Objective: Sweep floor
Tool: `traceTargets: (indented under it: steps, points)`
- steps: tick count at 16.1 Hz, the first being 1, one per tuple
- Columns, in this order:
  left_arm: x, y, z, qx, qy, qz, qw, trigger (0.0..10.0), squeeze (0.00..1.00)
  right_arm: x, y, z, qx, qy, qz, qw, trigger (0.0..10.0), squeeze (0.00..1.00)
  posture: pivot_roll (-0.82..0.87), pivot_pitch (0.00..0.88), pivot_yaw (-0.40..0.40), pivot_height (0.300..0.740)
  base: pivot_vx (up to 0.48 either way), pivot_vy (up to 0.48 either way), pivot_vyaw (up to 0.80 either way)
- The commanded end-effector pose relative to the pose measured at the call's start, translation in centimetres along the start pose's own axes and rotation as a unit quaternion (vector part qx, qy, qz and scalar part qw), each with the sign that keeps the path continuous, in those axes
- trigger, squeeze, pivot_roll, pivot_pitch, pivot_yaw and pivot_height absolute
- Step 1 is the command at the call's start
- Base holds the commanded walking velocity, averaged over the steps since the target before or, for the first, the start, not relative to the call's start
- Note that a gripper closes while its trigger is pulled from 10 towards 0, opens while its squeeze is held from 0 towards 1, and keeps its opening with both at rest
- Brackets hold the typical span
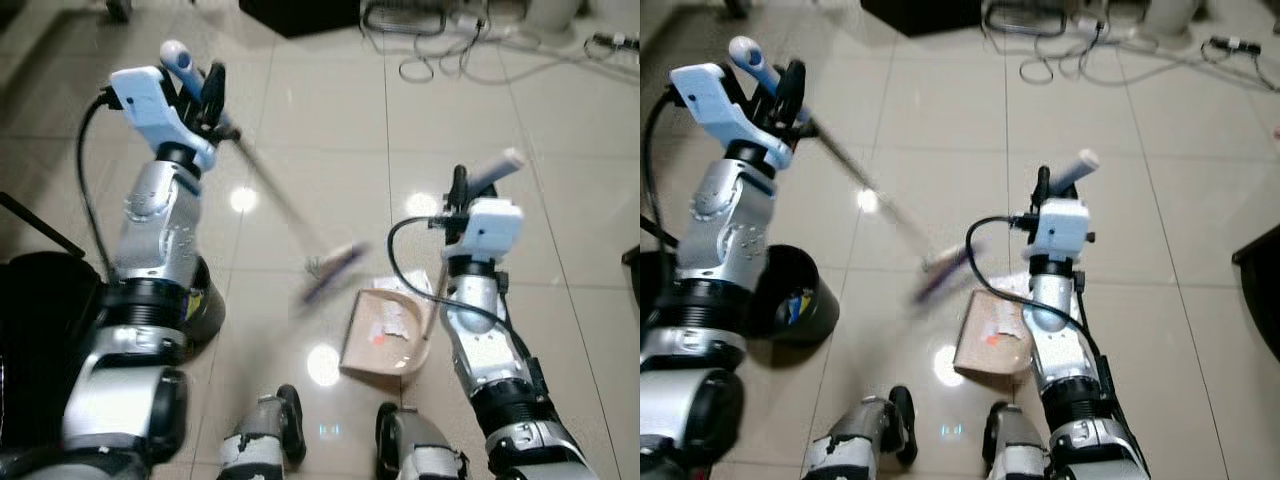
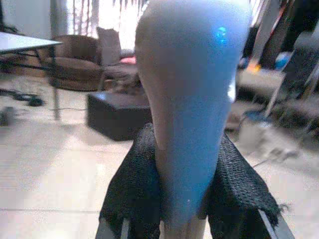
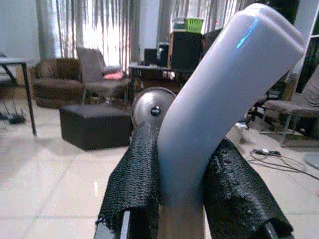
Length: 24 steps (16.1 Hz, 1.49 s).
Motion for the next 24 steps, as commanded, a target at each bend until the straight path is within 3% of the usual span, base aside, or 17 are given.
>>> traceTargets:
  steps: [1, 5, 7, 9, 12, 14, 19, 21, 23, 24]
  points:
    - [-1.0, 0.4, 0.1, 0.007, 0.03, -0.025, 0.999, 10.0, 0.0, 1.6, -0.1, -1.1, -0.001, -0.015, -0.025, 1.0, 10.0, 0.0, -0.04, 0.077, 0.047, 0.74, 0.0, 0.0, 0.0]
    - [-4.9, 1.4, 3.1, 0.012, 0.097, -0.045, 0.994, 10.0, 0.0, 4.0, -0.8, -1.7, 0.014, -0.001, -0.068, 0.998, 10.0, 0.0, -0.08, 0.032, 0.049, 0.74, 0.0, 0.0, 0.0]
    - [-6.7, 2.0, 6.1, 0.016, 0.117, -0.057, 0.991, 10.0, 0.0, 5.1, -1.8, -2.0, 0.022, 0.021, -0.065, 0.997, 10.0, 0.0, -0.11, 0.0, 0.045, 0.74, 0.0, 0.0, 0.0]
    - [-7.7, 1.9, 8.2, 0.002, 0.133, -0.054, 0.99, 10.0, 0.0, 5.4, -2.5, -2.5, 0.025, 0.045, -0.059, 0.997, 10.0, 0.0, -0.11, 0.0, 0.04, 0.74, 0.0, 0.0, 0.0]
    - [-7.7, 2.4, 11.0, 0.017, 0.144, -0.05, 0.988, 10.0, 0.0, 7.2, -3.5, -3.9, 0.012, 0.057, -0.054, 0.997, 10.0, 0.0, -0.12, 0.0, 0.043, 0.74, 0.0, 0.0, 0.0]
    - [-7.5, 2.7, 12.8, 0.029, 0.154, -0.075, 0.985, 10.0, 0.0, 9.4, -2.9, -4.1, 0.043, 0.045, -0.092, 0.994, 10.0, 0.0, -0.1, 0.0, 0.035, 0.74, 0.0, 0.0, 0.0]
    - [-7.5, 2.0, 15.2, 0.026, 0.179, -0.094, 0.979, 10.0, 0.0, 11.3, -2.8, -4.1, 0.063, 0.042, -0.118, 0.99, 10.0, 0.0, -0.05, 0.0, 0.026, 0.74, 0.0, 0.0, 0.61]
    - [-7.4, 1.7, 15.3, 0.02, 0.177, -0.096, 0.979, 10.0, 0.0, 11.5, -2.9, -4.1, 0.061, 0.042, -0.127, 0.989, 10.0, 0.0, -0.05, 0.0, 0.027, 0.74, 0.0, 0.0, 0.8]
    - [-7.5, 0.0, 15.2, -0.005, 0.183, -0.109, 0.977, 10.0, 0.0, 11.6, -3.9, -4.1, 0.051, 0.044, -0.176, 0.982, 10.0, 0.0, -0.05, 0.0, 0.03, 0.74, 0.0, 0.0, 0.8]
    - [-7.6, -0.1, 15.3, -0.007, 0.185, -0.11, 0.976, 10.0, 0.0, 11.6, -4.2, -4.3, 0.05, 0.045, -0.181, 0.981, 10.0, 0.0, -0.05, 0.0, 0.03, 0.74, 0.0, 0.0, 0.8]
Point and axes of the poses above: a point about 5 cm out from each wrist's last joint towards the gripper, its own z axis pointing back from the gripper into the wrist, its own x axis along the axis of the wrist's last joint, y = z × x, the point moved 6 cm from there along -z, pointing out of the wrist towards the gripper, and after that the axes turned 6 degrees about z, right-handed, at the moved point
